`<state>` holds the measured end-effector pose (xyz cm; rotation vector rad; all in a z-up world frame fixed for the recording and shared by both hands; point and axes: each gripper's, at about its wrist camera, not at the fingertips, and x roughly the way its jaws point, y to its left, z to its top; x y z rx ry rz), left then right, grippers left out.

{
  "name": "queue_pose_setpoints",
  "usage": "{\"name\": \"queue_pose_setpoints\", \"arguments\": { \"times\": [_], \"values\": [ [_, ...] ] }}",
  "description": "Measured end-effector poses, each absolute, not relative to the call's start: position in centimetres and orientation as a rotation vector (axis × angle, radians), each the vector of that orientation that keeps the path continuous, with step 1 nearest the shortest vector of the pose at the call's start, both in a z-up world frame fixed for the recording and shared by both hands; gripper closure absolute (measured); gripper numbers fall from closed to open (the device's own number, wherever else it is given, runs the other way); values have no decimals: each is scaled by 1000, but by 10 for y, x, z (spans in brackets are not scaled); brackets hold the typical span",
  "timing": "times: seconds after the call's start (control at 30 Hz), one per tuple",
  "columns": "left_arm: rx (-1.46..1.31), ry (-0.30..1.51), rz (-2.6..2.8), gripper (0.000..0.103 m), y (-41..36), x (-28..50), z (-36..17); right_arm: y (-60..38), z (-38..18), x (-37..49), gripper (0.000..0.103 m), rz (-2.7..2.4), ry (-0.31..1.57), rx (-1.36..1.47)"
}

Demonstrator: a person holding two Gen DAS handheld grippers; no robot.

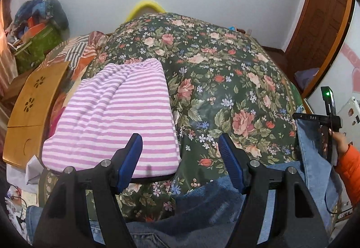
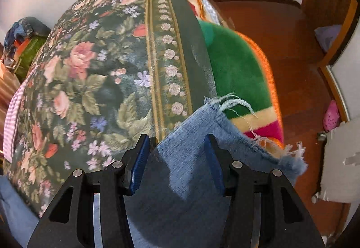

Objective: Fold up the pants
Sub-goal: 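Grasp the frayed leg hem with the right gripper and lift it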

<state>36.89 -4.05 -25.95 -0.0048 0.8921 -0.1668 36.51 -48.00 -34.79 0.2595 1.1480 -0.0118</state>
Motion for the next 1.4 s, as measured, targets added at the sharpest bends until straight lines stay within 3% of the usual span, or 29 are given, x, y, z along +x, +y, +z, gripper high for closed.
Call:
{"name": "queue_pose_setpoints", "arguments": {
  "times": [0.13,0.2,0.4,0.73,0.97,1.17,1.23,1.33,1.4],
  "values": [
    [-16,917,-183,33,-44,372,-269,-476,-352,368,63,-4,1139,203],
    [-23,926,-191,33,-47,371,-271,-478,-351,369,77,-4,1130,197],
    [-16,927,-203,33,-55,353,-260,-498,-348,366,94,10,1111,253],
    [20,939,-351,33,-107,298,-236,-509,-256,302,96,42,922,248],
    [-14,1032,-499,33,-156,264,-255,-508,-201,257,96,92,802,272],
    [-23,1101,-584,33,-187,246,-280,-508,-188,235,96,105,751,303],
    [-21,1113,-619,39,-198,242,-286,-510,-183,230,96,102,737,309],
    [-2,1123,-654,58,-210,238,-290,-512,-174,223,96,105,716,313],
    [29,1126,-668,76,-220,235,-292,-513,-169,220,96,108,703,312]
  ]
}}
